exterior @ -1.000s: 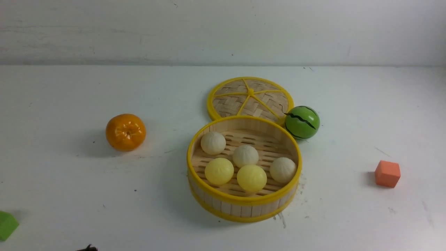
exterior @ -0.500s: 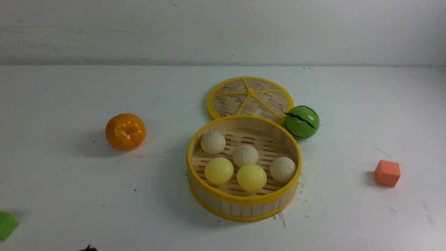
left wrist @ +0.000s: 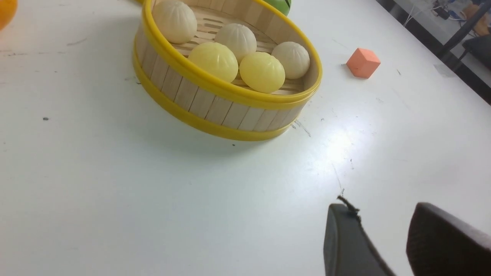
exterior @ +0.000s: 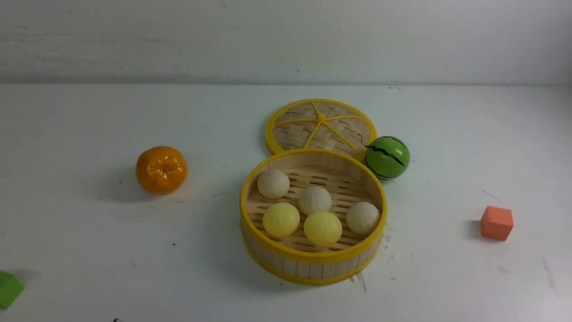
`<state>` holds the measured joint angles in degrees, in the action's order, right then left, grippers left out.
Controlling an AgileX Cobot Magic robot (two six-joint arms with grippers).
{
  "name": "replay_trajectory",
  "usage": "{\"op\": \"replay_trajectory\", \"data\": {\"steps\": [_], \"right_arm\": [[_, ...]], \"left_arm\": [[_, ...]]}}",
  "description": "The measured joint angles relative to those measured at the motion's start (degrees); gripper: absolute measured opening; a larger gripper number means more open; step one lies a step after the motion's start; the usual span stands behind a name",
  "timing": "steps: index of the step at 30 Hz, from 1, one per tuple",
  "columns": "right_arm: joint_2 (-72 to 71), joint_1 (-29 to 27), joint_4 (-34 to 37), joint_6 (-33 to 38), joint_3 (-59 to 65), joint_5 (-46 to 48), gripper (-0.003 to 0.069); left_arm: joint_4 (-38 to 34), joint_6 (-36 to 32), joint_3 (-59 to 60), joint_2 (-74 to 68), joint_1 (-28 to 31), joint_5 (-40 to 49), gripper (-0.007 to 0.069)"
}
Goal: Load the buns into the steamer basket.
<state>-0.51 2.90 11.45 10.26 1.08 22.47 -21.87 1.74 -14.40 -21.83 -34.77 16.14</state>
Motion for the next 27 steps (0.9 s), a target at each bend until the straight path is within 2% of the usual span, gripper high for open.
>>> {"op": "replay_trajectory", "data": {"steps": [14,19,22,23,25,26,27], "right_arm": [[0.00,0.00,0.00,0.00,0.00,0.00,0.0003],[0.00,0.00,0.00,0.00,0.00,0.00,0.0010],[-0.02,0.00,0.00,0.00,0.00,0.00,0.0013],[-0.02,0.00,0.00,0.00,0.00,0.00,0.0013],[-0.02,0.00,0.00,0.00,0.00,0.00,0.0016],[-0.02,0.00,0.00,0.00,0.00,0.00,0.0018],[-0.02,0.00,0.00,0.00,0.00,0.00,0.0018]], "left_arm": [[0.00,0.00,0.00,0.00,0.00,0.00,0.0237],[1.93,0.00,0.45,0.07,0.36,-4.08,0.0237],[3.01,0.37,2.54,2.04,5.20,-9.86,0.0213],[3.01,0.49,2.72,2.28,5.20,-10.14,0.0213],[3.08,1.83,4.85,6.02,11.79,-12.12,0.0148],[3.46,1.96,6.35,8.91,16.32,-11.87,0.0085],[3.81,1.96,7.08,10.68,17.93,-11.30,0.0059]]}}
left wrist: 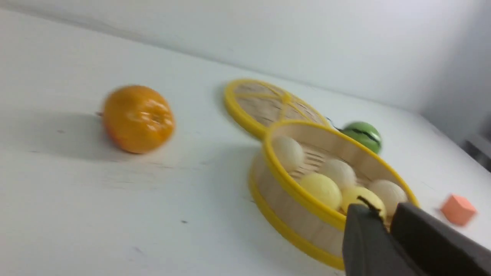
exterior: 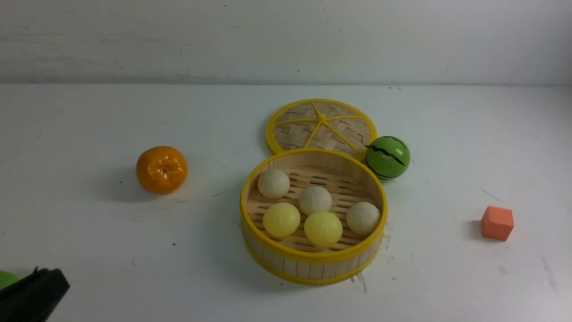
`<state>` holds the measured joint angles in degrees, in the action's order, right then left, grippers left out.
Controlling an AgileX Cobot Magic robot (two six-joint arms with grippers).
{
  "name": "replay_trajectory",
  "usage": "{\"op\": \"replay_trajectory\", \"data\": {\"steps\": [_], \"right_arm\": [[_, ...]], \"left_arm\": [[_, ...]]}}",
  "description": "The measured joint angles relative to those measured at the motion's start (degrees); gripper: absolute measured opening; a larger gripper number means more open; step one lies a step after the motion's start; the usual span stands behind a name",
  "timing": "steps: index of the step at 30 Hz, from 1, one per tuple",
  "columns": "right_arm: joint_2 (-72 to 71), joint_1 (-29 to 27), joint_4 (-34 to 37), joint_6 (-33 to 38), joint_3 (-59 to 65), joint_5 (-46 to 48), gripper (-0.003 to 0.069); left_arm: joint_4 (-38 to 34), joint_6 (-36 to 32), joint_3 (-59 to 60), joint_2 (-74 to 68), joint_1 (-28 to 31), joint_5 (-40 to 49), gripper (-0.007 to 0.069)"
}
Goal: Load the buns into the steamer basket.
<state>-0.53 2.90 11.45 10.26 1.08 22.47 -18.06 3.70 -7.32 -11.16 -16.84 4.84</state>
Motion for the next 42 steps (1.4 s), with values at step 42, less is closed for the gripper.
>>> {"op": "replay_trajectory", "data": {"steps": [42], "right_arm": [[-0.06,0.00,0.00,0.00,0.00,0.02,0.0078]], "left_arm": [[1.54,-1.94,9.10,11.72,9.20,17.29,-0.0013]]}}
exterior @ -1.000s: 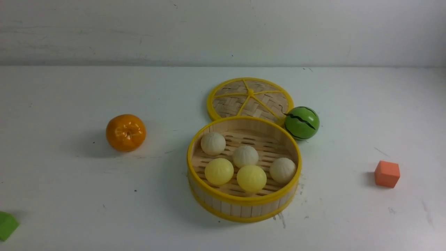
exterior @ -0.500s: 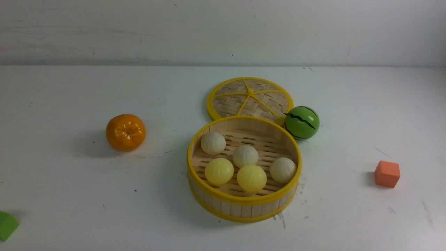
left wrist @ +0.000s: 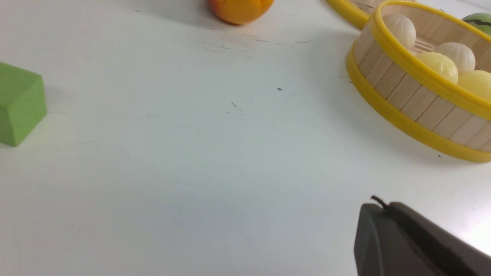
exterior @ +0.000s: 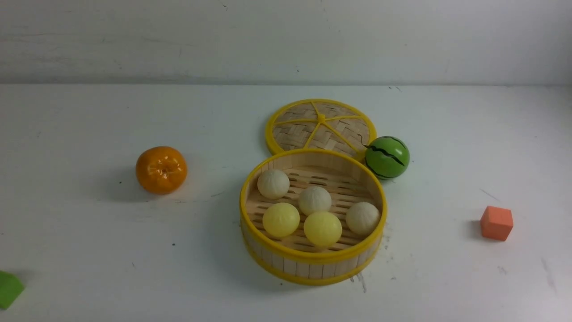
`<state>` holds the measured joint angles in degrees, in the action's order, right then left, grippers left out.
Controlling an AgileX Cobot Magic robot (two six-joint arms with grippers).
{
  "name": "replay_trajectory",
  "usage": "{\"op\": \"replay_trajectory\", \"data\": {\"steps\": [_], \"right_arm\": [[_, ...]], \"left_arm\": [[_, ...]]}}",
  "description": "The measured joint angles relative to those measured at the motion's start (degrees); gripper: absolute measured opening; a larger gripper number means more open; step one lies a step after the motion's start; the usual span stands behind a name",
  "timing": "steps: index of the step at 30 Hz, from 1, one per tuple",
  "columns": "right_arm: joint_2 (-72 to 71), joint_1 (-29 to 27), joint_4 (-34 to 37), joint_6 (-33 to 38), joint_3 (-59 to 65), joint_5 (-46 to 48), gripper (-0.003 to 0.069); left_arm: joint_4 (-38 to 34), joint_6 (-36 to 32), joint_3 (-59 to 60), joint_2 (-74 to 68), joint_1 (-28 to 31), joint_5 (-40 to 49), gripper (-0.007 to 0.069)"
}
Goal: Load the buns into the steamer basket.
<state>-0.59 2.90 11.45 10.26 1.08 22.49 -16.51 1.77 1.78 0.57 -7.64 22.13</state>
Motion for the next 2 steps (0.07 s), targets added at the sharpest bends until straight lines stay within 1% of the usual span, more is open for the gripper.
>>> {"op": "replay_trajectory", "data": {"steps": [2], "right_arm": [[0.00,0.00,0.00,0.00,0.00,0.00,0.0080]], "left_arm": [[0.00,0.00,0.00,0.00,0.00,0.00,-0.0013]]}}
